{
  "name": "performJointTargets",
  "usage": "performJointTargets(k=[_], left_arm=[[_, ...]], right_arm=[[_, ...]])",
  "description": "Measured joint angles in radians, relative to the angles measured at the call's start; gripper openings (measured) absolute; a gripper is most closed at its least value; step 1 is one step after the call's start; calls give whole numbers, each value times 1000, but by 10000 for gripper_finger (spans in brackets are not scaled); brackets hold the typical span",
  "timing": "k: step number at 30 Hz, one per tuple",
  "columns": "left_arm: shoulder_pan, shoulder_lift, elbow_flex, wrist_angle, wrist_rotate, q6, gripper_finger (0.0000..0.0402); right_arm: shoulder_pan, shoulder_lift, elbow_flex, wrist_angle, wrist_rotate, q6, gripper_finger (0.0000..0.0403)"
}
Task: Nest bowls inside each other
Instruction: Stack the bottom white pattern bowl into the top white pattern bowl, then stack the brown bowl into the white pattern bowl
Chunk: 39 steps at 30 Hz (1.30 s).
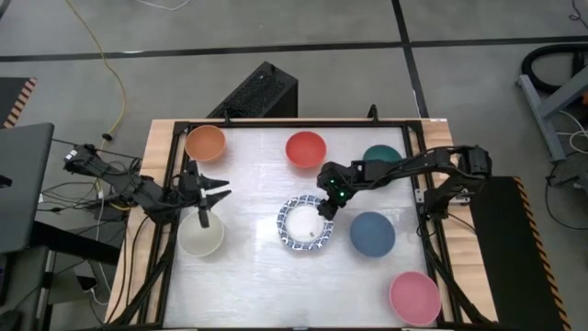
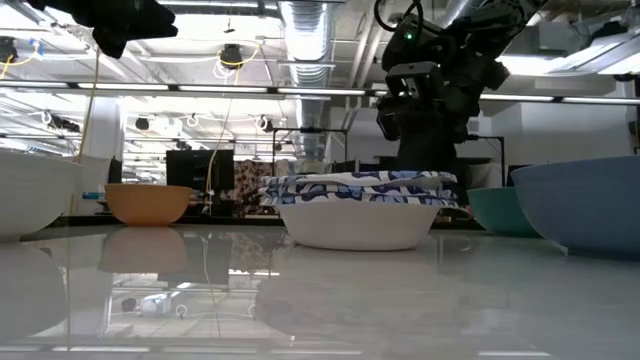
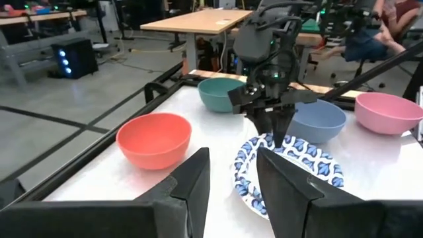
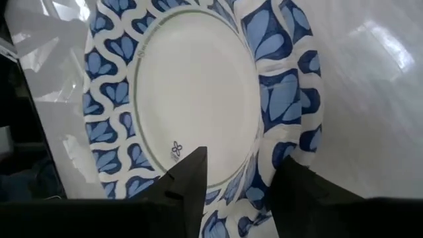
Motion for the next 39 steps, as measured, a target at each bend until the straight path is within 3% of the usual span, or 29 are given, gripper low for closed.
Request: performJointTargets(k=[9,15,21,24,30,39], left_arm=[[0,0,0,-117,-103,-56,115],[0,0,0,-201,-145,-110,115],[19,20,0,-263,-250,-122,115],[65,46,0,-296,-282,-114,115],[244,139,0,-332,-211,-57,115],[670,325,141,-505,72,16,115]], right_arm=[[-2,-99,0,-8,59,-21,166],[-1,-161,0,-107,158,-43,166],[10,-203,0,-159,363,-51,163],[21,-223,0,-145,409,-82,160],[34,-256,0,-143,409,-93,157],[67,-261,0,-142,409,-97,157]])
